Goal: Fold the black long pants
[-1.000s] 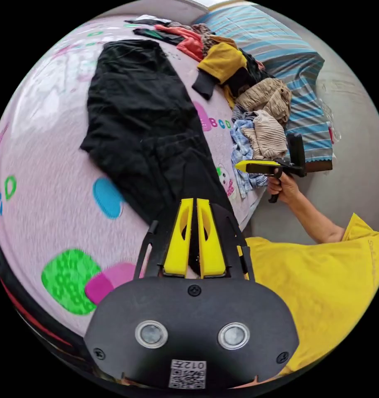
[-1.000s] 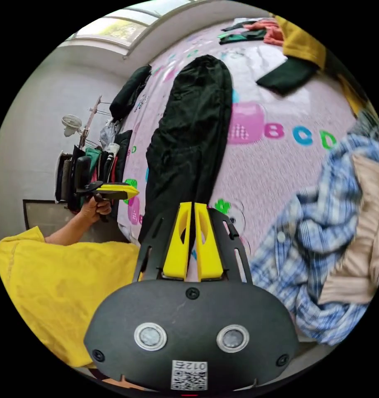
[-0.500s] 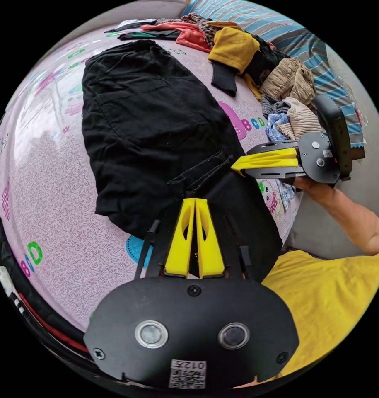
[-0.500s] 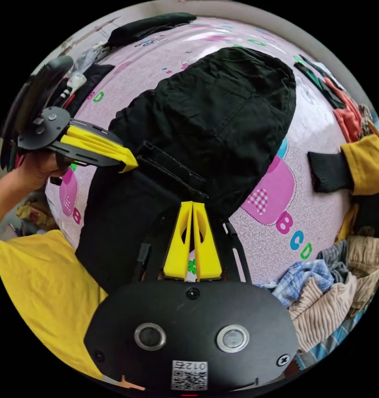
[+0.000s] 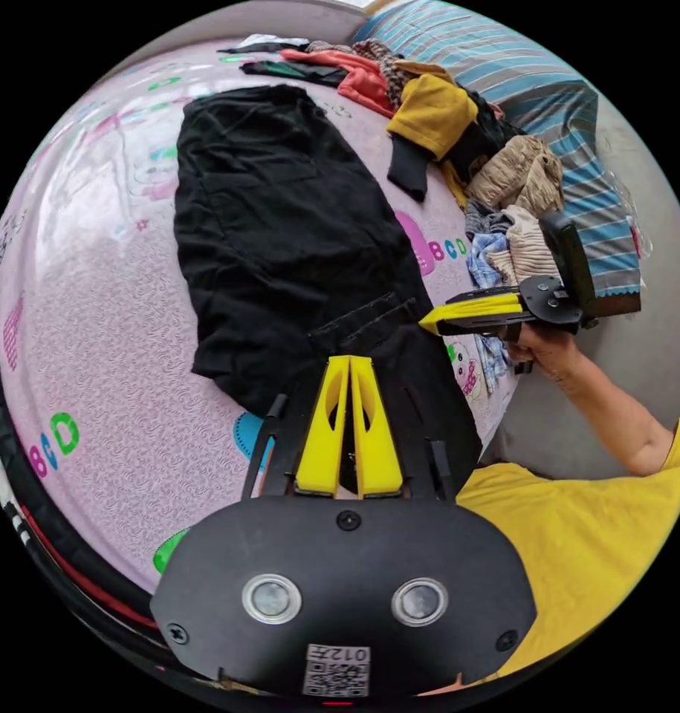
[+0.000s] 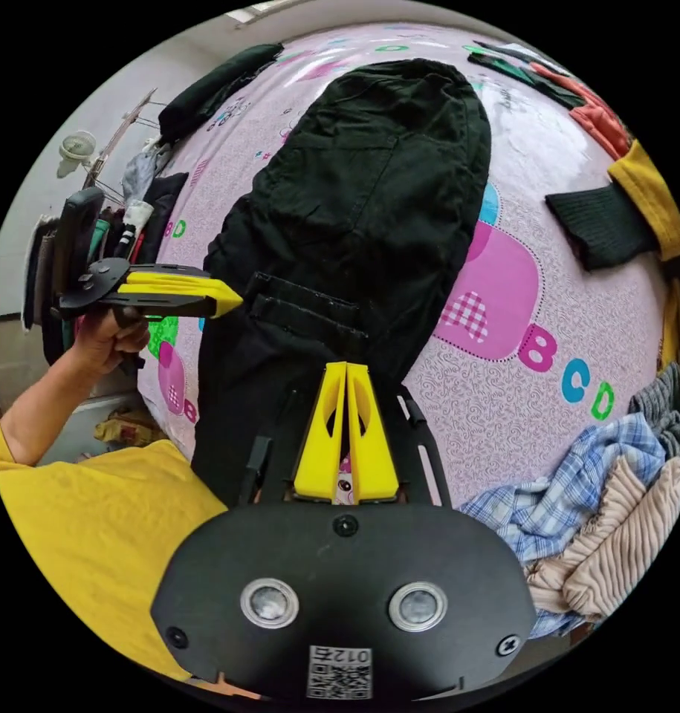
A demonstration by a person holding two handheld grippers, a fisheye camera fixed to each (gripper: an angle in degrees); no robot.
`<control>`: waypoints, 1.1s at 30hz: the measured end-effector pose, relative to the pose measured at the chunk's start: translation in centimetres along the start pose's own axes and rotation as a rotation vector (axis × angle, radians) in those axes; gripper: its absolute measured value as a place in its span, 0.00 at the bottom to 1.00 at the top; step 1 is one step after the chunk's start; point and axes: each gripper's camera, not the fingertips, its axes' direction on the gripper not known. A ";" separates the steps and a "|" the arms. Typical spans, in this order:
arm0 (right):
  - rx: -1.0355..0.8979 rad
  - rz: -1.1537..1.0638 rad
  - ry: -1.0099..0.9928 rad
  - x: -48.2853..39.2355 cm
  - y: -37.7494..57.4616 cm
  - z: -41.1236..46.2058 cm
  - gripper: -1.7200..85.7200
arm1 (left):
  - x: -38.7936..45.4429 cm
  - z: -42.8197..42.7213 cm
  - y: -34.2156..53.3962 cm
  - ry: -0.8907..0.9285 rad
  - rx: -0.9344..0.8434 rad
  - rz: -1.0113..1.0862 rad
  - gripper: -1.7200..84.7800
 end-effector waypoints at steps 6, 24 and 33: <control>0.017 -0.226 0.171 -8.3 6.6 -0.7 0.03 | 10.1 2.2 5.4 -0.191 -0.128 0.346 0.02; 0.167 -0.106 -0.043 -5.9 14.9 -8.1 0.02 | 15.5 2.8 7.2 -0.269 -0.116 0.405 0.02; 0.118 -0.128 0.008 -10.2 25.1 -8.1 0.03 | 18.2 9.6 2.9 -0.329 -0.411 0.606 0.02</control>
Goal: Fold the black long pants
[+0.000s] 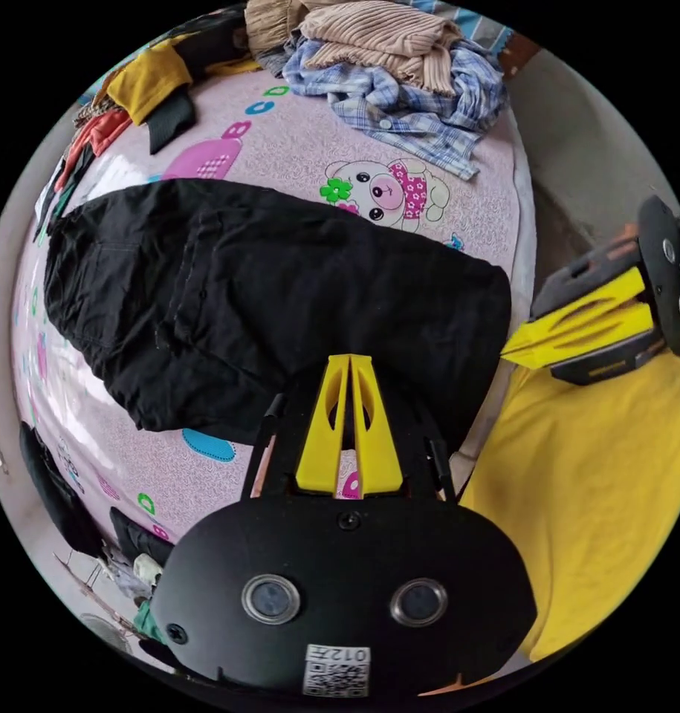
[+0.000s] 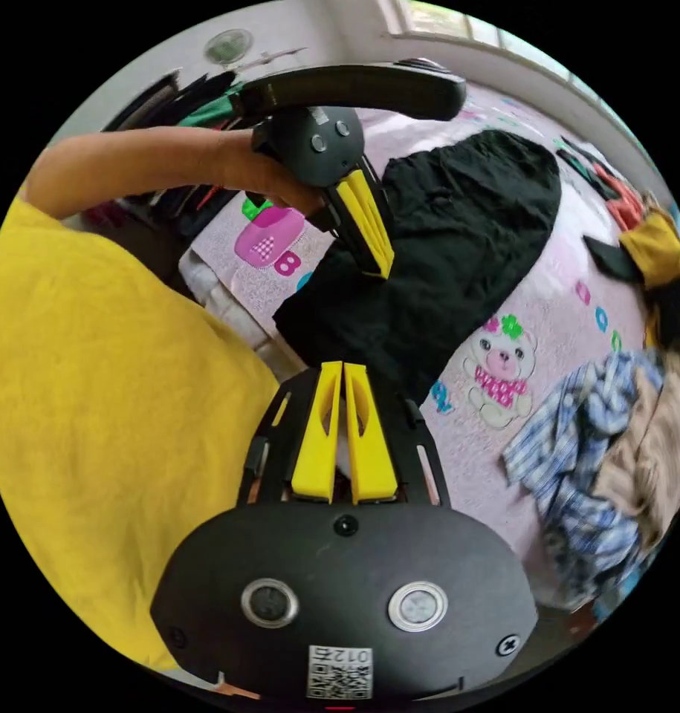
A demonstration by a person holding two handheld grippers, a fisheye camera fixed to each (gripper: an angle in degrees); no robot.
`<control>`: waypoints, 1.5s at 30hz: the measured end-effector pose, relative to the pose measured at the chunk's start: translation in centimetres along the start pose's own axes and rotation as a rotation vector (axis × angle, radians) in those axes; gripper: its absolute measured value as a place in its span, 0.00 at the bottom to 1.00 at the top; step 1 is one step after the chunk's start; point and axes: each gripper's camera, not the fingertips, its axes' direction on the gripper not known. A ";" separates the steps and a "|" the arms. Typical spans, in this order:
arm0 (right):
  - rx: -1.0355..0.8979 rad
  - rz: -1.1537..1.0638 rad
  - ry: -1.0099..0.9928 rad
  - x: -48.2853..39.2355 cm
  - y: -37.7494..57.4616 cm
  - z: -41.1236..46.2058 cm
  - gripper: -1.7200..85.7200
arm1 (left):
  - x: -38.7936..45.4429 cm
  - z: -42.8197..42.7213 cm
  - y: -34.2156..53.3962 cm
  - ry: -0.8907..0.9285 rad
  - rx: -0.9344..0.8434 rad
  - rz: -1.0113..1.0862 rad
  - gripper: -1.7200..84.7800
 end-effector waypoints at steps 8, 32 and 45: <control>0.228 0.777 -0.483 9.9 11.1 -0.7 0.11 | -3.5 -0.8 1.8 0.164 0.077 -0.092 0.02; 0.544 1.371 -0.957 16.2 18.6 -5.8 0.03 | 2.2 -4.8 8.7 -0.012 0.298 0.050 0.07; 0.532 1.370 -0.982 16.1 15.2 -9.1 0.04 | 10.1 -5.4 11.4 0.020 0.322 0.033 0.22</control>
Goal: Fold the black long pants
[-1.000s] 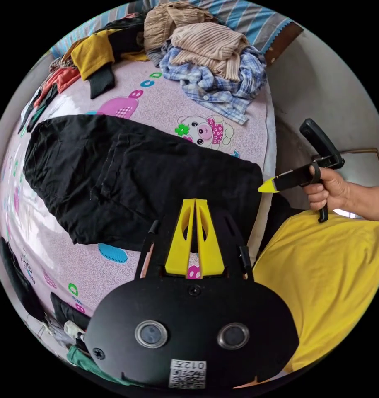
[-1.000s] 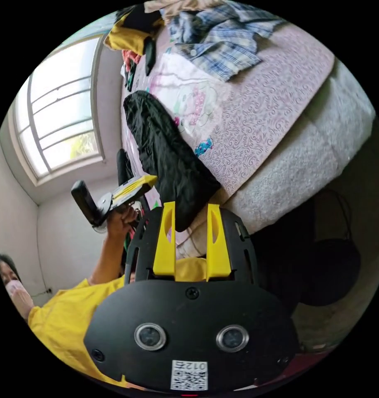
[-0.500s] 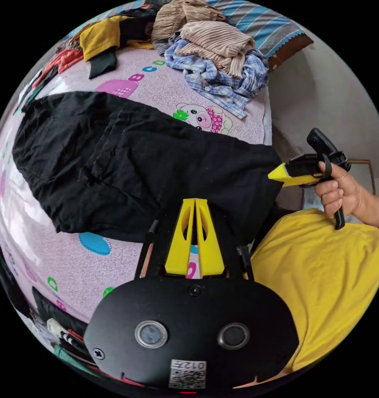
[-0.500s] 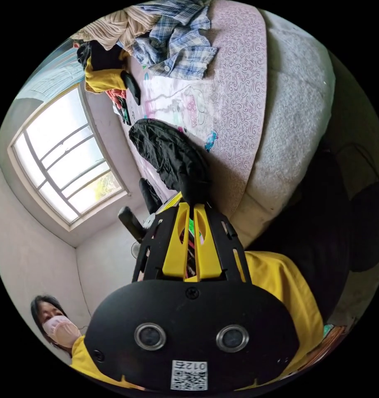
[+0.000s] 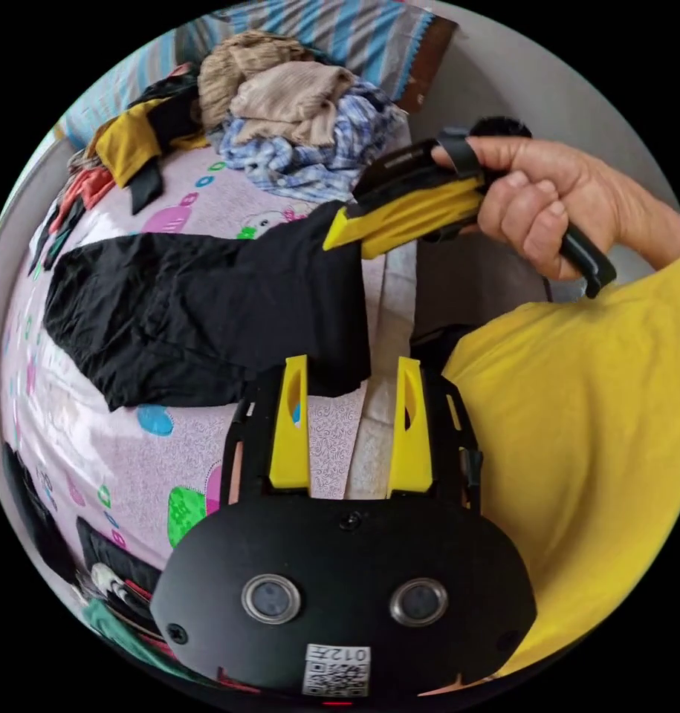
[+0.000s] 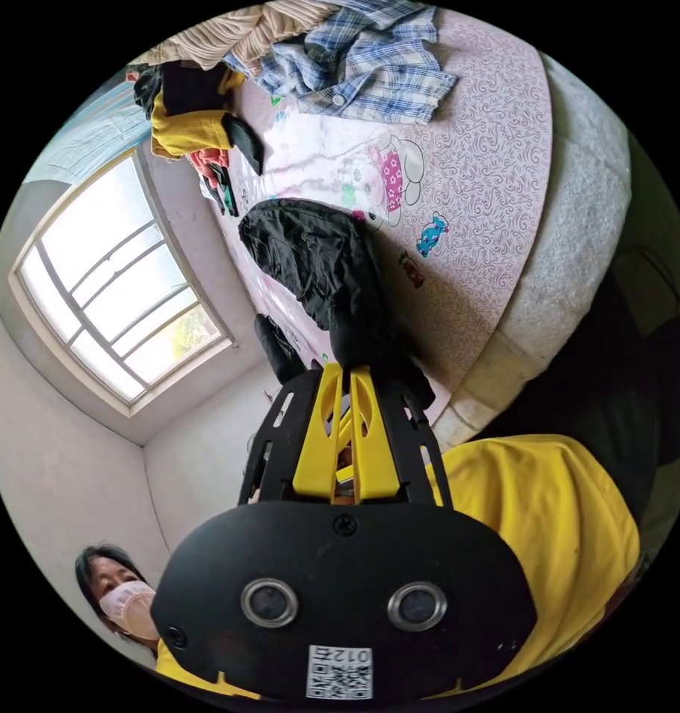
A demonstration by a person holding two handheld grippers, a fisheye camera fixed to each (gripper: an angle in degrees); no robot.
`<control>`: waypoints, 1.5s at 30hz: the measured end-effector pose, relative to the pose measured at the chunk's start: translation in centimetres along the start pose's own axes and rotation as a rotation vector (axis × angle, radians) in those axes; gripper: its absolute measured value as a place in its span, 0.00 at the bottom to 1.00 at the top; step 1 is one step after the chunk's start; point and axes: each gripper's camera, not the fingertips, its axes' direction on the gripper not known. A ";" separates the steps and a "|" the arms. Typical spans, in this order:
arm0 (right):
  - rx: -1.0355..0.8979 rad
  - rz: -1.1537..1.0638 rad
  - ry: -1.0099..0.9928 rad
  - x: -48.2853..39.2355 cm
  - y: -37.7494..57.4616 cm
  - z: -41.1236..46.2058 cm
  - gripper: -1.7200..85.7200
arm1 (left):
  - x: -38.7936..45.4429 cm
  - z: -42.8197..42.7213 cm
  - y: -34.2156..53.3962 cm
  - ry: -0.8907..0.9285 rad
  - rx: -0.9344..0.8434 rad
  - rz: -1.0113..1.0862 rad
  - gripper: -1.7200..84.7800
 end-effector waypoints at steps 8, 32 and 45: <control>0.064 0.050 -0.074 -2.0 2.8 2.7 0.04 | 4.9 0.9 -2.5 -0.314 -0.016 -0.021 0.23; -0.329 -1.807 1.006 -8.0 15.1 13.8 0.23 | -5.7 -1.5 -7.7 -0.148 -0.241 0.100 0.02; -0.625 -2.169 0.859 -7.4 13.9 27.1 0.11 | -7.7 -1.3 -9.2 -0.162 -0.334 0.115 0.03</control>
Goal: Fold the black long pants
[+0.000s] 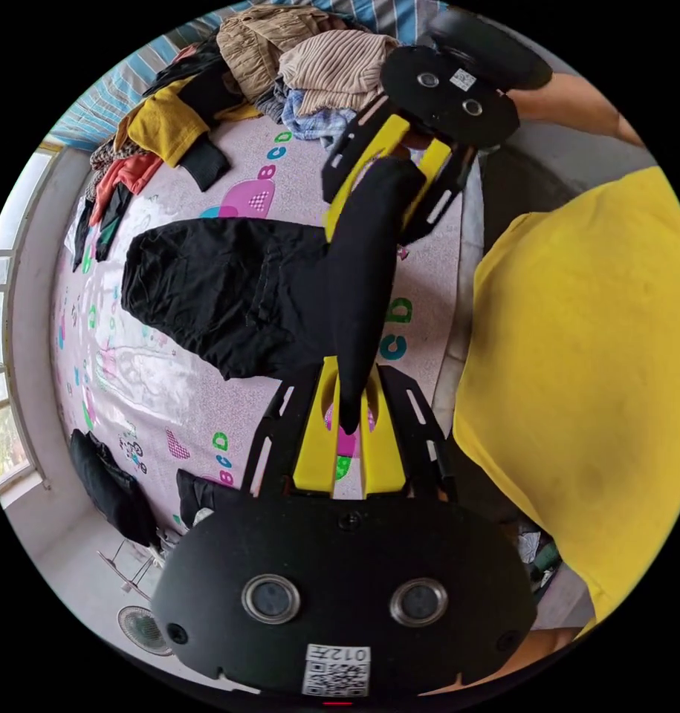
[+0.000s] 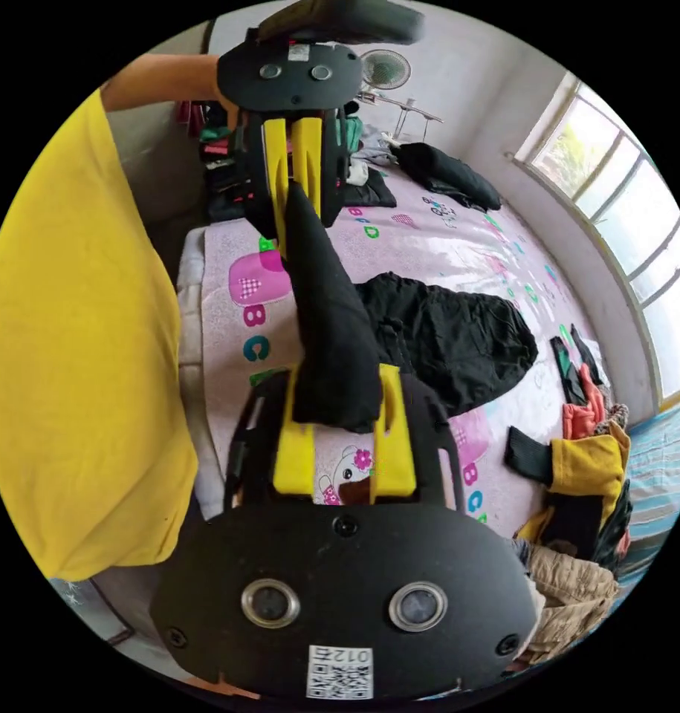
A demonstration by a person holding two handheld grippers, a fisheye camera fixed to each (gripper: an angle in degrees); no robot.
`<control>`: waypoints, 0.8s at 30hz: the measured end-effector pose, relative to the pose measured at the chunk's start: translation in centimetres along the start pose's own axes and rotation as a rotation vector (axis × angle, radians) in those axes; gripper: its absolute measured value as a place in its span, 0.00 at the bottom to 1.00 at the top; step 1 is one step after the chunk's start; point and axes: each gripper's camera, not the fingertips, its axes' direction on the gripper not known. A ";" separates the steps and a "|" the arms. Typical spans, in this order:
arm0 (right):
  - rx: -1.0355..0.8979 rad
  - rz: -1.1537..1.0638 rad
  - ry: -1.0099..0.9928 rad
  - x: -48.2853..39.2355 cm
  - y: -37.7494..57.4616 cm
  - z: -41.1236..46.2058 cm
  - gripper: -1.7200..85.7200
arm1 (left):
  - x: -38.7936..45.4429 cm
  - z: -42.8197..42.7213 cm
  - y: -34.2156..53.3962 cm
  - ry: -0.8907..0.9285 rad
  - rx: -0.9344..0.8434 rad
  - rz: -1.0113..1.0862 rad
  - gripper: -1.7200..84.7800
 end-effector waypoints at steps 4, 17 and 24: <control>0.052 0.111 -0.209 1.2 0.5 -1.8 0.07 | 1.4 -2.9 1.1 0.067 0.016 0.028 0.03; 0.163 0.228 -0.546 2.7 1.6 -3.3 0.06 | -0.3 -8.2 3.0 0.278 -0.028 0.214 0.05; 0.194 0.455 -0.588 13.3 4.5 4.7 0.06 | -13.4 -3.0 -1.2 0.470 -0.064 0.202 0.05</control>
